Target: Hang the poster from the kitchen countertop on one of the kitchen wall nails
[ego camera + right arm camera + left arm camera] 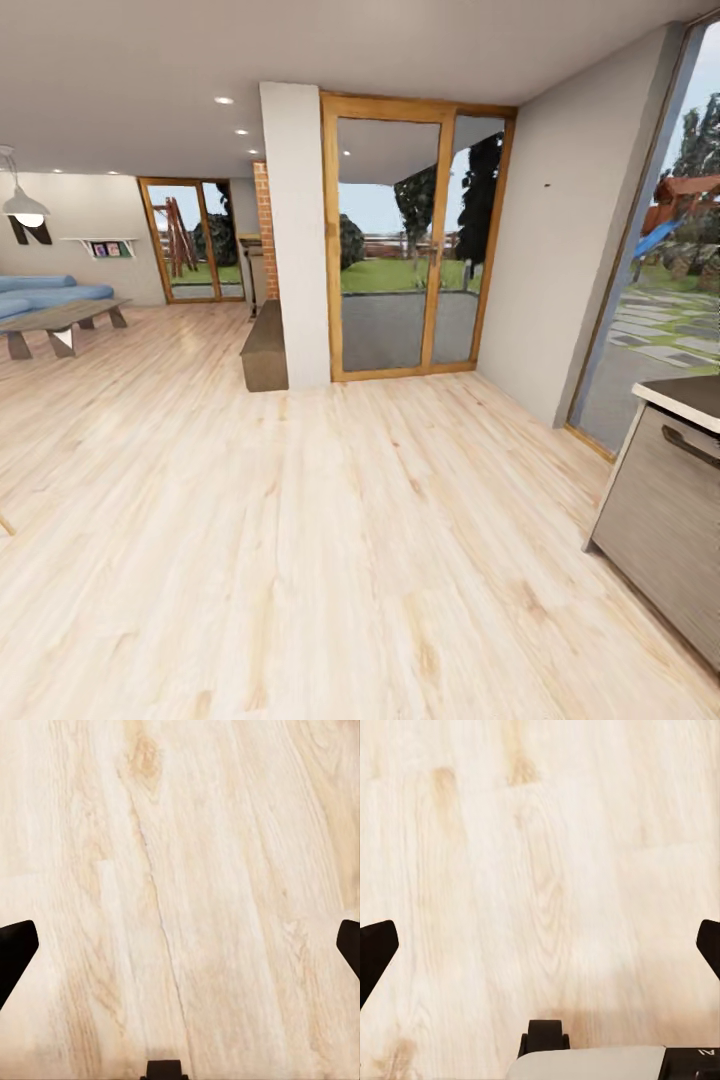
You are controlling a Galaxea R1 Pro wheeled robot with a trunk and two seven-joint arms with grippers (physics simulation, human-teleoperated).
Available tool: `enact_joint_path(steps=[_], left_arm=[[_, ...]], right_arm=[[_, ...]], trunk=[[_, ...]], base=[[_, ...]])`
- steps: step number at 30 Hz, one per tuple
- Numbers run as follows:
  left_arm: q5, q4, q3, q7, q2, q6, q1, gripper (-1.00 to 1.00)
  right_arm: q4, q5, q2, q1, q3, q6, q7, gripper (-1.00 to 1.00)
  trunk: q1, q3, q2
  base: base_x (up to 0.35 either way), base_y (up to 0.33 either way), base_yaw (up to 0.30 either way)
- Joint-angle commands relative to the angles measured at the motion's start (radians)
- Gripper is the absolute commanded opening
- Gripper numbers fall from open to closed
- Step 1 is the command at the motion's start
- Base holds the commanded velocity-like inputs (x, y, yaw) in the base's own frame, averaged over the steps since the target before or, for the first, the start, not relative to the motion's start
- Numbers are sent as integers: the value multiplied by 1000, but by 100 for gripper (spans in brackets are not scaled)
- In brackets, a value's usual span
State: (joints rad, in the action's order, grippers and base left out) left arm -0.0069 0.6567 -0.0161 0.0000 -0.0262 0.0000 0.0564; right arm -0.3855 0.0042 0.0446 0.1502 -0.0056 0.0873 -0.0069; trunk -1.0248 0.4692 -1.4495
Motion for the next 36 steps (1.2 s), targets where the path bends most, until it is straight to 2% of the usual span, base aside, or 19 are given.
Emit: enact_joint_path(steps=[1,10,20,31,36], left_arm=[[-1,1,-1,0,0,0,0,100],[-1,1,-1,0,0,0,0,100],[-1,1,-1,0,0,0,0,100],[-1,1,-2,0,-1,-1,0,100],[-1,0,-2,0,-1,-1,0,100]], right_arm=[[1,0,0,1,-1,3,-1,100],[2,0,1,1,-1,3,0,100],[1,-1,24,1,-1,4,2,100],[0,-1,29,2,-1,5,1,100],[0,-1,29,2,-1,4,2,100]], trunk=[[0,1,0],[0,1,0],[0,1,0],[0,1,0],[0,1,0]], base=[[199,143,-18],[271,166,-5],[320,124,0],[336,34,-2],[338,3,-144]])
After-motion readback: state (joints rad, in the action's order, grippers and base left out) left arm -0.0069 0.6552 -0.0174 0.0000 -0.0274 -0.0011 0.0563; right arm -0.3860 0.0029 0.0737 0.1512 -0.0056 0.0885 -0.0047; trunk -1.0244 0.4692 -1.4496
